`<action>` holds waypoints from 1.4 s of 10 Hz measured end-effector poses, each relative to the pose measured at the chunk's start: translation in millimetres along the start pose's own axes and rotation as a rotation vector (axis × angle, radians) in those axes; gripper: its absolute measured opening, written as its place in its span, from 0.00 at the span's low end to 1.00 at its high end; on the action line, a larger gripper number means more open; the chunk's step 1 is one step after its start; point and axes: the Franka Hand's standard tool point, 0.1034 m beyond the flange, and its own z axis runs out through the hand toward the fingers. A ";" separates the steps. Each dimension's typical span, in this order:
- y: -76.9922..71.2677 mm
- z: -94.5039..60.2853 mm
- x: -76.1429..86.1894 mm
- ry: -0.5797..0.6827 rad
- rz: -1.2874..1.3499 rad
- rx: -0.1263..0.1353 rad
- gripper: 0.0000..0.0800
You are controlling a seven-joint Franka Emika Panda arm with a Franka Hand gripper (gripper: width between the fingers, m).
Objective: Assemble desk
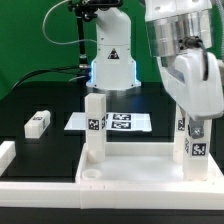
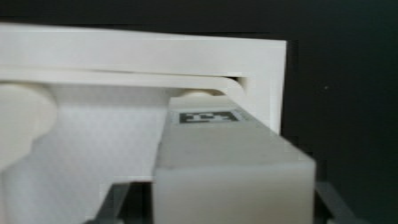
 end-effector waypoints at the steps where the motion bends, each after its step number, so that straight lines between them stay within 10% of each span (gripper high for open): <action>1: 0.3 0.2 -0.1 0.001 0.012 0.000 0.37; 2: 0.2 0.3 -0.1 0.001 -0.003 0.000 0.37; 4: 0.9 0.9 -7.2 0.023 -0.232 -0.004 0.75; 14: -3.4 -0.5 -4.9 0.102 -1.338 -0.037 0.81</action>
Offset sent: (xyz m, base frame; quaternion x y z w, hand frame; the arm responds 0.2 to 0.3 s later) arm 0.0015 0.0163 0.0059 0.0067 0.0444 -0.3014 0.9524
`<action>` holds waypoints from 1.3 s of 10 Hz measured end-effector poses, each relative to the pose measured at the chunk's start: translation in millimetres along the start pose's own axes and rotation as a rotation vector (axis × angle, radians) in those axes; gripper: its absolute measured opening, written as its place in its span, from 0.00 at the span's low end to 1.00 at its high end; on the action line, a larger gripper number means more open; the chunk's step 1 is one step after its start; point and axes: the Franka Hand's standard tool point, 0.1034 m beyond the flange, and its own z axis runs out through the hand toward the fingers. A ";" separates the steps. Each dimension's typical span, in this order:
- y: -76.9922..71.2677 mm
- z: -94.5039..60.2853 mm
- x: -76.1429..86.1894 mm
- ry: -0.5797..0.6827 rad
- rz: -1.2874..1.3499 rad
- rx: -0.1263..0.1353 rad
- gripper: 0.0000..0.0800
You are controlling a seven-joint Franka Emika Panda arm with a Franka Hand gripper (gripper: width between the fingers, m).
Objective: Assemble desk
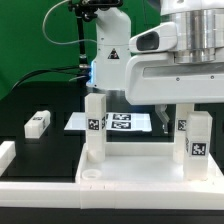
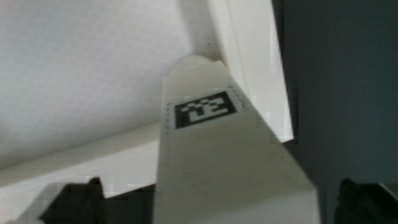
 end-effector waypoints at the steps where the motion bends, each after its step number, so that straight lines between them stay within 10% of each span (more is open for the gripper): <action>1: 0.0 0.1 0.0 0.000 0.018 0.000 0.77; 4: 2.7 -0.1 1.2 0.002 0.159 -0.004 0.41; 13: 24.1 -2.3 7.0 0.009 0.373 -0.038 0.42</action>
Offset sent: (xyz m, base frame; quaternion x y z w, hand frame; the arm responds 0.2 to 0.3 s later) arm 0.0000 0.0000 0.0000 0.0000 0.0000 0.1938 0.9810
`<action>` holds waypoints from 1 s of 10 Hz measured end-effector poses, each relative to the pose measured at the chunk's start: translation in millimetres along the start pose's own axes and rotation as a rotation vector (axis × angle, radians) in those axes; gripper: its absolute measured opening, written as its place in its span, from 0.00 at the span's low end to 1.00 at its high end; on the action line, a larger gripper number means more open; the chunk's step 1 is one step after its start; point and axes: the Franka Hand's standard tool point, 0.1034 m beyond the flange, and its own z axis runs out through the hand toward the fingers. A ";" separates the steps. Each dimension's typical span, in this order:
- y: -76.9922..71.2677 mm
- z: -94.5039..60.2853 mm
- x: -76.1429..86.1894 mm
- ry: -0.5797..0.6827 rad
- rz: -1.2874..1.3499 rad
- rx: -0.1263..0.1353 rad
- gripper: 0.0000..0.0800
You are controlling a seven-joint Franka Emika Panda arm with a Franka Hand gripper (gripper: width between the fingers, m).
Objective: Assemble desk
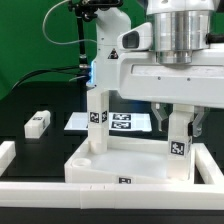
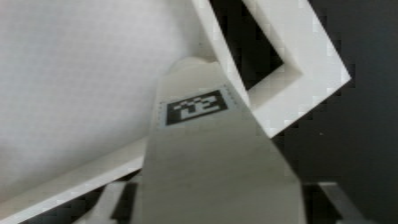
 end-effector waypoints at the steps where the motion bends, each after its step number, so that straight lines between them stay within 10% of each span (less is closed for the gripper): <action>1: -3.4 -6.0 0.9 -0.004 0.000 0.004 0.42; 3: -5.2 -34.9 8.9 -0.005 -0.008 0.028 0.78; 5: 0.7 -61.3 20.6 -0.011 -0.020 0.040 0.81; 10: 0.6 -57.7 20.2 -0.007 -0.019 0.040 0.81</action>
Offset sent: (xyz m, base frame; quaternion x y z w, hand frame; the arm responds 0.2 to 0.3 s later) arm -0.0063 -0.0176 0.0617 0.0294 -0.0425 -0.0038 0.9987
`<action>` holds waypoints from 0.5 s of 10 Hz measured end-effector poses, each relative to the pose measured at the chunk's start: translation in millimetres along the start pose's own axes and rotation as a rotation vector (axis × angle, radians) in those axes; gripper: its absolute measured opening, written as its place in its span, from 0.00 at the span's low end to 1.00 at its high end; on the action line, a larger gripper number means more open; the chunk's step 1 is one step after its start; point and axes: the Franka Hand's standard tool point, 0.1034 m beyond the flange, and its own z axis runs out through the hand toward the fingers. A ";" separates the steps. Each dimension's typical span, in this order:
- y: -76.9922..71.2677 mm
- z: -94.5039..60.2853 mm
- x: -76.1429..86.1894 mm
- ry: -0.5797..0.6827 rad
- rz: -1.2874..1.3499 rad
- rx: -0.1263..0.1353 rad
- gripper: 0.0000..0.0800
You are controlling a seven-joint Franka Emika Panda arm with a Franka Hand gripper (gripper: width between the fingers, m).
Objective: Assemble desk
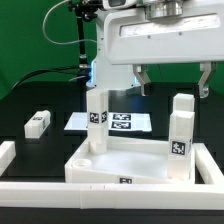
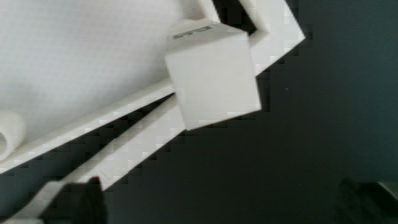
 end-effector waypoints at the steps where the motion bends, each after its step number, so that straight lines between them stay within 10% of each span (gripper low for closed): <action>1: 1.6 -0.6 1.1 0.000 -0.009 0.000 0.81; 5: 63.9 -35.1 17.0 0.001 -0.297 0.006 0.81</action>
Offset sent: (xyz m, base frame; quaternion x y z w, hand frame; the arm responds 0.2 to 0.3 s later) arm -0.0416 -0.0468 0.0230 0.0208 -0.0217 -0.0676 0.9973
